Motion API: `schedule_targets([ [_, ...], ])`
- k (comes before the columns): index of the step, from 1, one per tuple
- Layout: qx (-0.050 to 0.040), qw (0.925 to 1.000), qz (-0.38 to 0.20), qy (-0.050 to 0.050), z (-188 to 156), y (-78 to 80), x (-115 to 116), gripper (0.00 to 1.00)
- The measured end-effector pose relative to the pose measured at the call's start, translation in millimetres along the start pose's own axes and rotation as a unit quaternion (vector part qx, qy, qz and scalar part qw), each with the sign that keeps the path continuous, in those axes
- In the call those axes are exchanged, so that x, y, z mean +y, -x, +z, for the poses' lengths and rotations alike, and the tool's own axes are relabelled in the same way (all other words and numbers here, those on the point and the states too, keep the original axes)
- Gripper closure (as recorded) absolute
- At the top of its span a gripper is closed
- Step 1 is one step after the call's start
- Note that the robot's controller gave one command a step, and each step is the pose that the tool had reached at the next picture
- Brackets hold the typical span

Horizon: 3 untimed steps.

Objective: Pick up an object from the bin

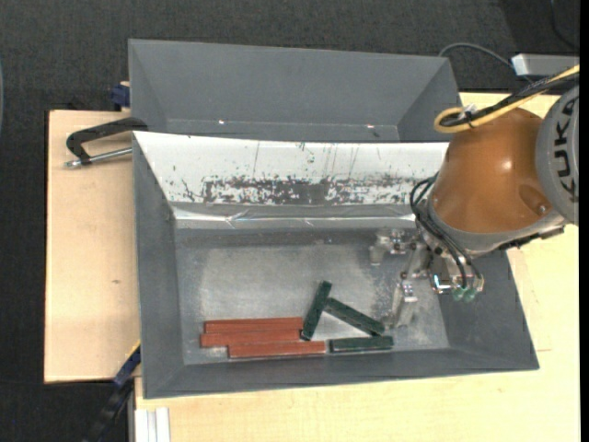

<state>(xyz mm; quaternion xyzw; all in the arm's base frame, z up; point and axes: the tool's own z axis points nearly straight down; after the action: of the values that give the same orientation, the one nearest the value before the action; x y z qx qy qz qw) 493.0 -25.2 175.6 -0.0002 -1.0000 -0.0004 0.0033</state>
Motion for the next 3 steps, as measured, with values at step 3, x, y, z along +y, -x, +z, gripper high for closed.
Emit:
schedule_targets([
  [3,-0.0035,1.0000,-0.004,0.000,104,33.6,38,0.00],
])
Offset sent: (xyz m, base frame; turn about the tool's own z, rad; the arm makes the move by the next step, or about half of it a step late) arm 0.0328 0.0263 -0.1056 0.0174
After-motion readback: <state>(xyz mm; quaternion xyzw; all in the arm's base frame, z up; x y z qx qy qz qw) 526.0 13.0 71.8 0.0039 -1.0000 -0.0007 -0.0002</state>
